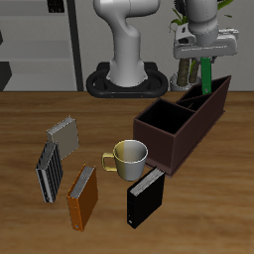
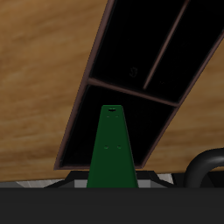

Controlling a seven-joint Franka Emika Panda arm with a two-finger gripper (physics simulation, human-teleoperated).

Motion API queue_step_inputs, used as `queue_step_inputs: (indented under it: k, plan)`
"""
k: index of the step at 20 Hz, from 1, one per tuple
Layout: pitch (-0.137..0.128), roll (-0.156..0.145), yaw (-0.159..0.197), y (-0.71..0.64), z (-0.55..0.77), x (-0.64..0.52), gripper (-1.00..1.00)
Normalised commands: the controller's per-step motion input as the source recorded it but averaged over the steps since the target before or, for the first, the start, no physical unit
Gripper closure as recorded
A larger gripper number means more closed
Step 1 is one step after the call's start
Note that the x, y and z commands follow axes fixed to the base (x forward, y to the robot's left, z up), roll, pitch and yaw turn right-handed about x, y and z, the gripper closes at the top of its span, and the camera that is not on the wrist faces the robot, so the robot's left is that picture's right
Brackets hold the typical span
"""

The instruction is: Place the green book into the left desk caddy's left compartment and place the black book into the left desk caddy's right compartment and place the orange book into the left desk caddy's right compartment

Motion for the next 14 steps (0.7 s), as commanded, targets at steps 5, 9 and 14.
queue_step_inputs:
  k: [5, 9, 14]
  plan:
    - [0.037, 0.012, -0.004, 0.01, -0.06, 0.09, 1.0]
    - [0.076, 0.009, -0.017, -0.06, -0.08, 0.2, -1.0]
    - [0.045, -0.004, -0.002, -0.08, -0.05, 0.16, -1.0]
